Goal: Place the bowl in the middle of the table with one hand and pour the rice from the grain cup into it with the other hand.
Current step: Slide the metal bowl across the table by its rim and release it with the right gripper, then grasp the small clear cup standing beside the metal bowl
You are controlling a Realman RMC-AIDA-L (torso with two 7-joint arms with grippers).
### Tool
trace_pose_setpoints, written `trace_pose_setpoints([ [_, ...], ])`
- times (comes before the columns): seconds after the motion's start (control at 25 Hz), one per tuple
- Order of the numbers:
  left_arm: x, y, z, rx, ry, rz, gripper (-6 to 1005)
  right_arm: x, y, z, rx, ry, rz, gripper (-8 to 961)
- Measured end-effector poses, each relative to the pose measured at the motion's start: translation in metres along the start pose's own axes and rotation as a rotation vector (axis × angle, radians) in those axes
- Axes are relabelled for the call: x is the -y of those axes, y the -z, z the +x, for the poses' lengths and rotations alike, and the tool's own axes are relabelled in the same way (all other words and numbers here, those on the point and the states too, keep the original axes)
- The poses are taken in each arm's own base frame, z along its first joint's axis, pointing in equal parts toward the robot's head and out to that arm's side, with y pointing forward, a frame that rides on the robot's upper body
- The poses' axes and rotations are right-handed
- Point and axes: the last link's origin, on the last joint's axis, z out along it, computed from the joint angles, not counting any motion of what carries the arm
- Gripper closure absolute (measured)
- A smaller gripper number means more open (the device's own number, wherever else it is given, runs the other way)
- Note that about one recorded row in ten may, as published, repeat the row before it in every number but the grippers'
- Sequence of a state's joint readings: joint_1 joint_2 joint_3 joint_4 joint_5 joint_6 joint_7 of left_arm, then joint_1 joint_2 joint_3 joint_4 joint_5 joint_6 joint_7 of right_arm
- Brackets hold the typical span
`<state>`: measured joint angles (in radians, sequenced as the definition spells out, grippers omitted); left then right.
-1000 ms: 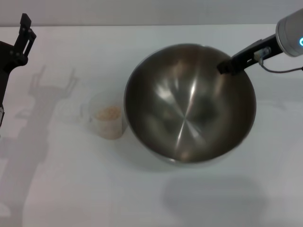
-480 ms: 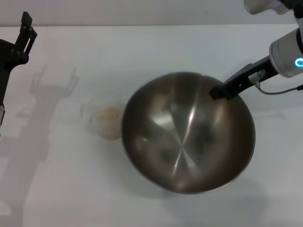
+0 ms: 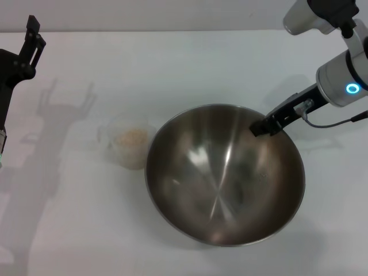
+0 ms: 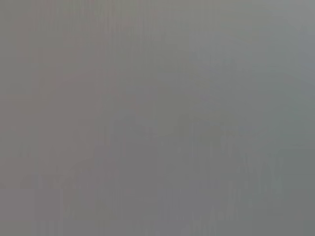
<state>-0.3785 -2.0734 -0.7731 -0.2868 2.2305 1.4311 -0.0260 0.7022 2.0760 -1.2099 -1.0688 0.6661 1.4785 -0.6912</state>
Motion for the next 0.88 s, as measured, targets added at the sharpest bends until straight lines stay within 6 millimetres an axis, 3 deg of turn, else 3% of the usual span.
trace_pose_setpoints([
  [0.32,-0.001,0.003,0.001,-0.007,0.003,0.000,234,0.001,0.005,-0.003,0.017,0.002,0.011,891],
  [0.76,0.001,0.010,0.003,-0.022,0.004,0.008,239,-0.005,0.026,-0.023,0.127,0.064,0.043,502],
  [0.88,0.002,0.013,0.003,-0.021,0.002,0.015,240,-0.010,0.033,-0.033,0.201,0.105,0.033,502],
])
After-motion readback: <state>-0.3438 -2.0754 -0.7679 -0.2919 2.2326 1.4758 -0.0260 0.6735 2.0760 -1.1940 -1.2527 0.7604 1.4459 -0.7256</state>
